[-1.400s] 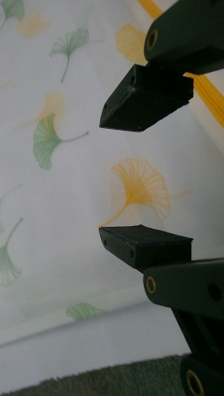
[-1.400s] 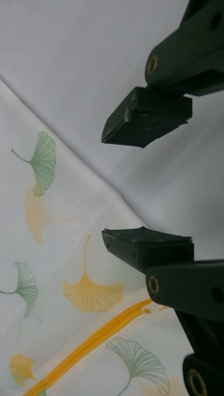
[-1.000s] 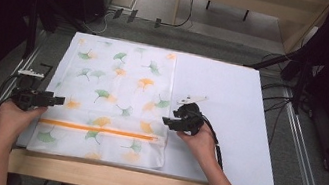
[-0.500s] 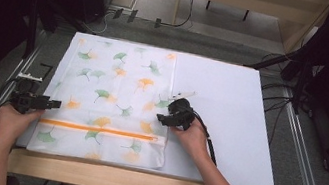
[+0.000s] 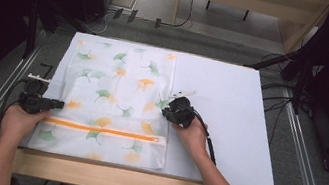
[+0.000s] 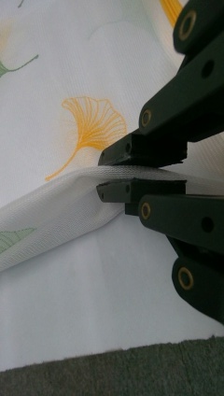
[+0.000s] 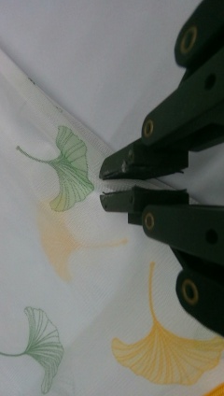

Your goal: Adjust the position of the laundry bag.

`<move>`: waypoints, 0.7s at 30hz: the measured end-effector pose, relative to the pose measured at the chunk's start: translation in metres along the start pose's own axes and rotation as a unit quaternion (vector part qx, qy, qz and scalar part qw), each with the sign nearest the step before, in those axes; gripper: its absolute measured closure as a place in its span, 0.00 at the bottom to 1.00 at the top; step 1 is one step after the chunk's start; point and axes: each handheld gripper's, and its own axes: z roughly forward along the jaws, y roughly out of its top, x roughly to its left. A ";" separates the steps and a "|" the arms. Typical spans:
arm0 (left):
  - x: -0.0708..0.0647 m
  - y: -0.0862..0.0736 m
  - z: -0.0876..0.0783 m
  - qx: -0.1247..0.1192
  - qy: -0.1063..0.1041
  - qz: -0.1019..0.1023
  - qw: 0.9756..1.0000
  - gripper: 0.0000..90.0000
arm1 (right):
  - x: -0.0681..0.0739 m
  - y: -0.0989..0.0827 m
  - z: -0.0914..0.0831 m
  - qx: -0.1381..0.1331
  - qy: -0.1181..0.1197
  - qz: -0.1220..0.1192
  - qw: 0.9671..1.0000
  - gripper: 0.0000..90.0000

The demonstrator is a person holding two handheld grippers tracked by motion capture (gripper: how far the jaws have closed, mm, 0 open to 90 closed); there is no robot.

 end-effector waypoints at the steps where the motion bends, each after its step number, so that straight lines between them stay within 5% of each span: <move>1: 0.000 0.000 0.000 0.000 0.000 0.000 1.000 0.95 | 0.000 0.000 0.000 0.000 0.000 0.000 1.000 0.96; 9: 0.002 0.002 -0.003 -0.013 -0.020 -0.012 1.000 1.00 | -0.001 0.003 -0.004 0.007 0.001 0.004 1.000 0.99; 21: -0.026 0.018 0.005 -0.019 -0.055 0.022 0.998 1.00 | -0.032 -0.008 -0.030 0.014 -0.008 0.036 0.999 0.99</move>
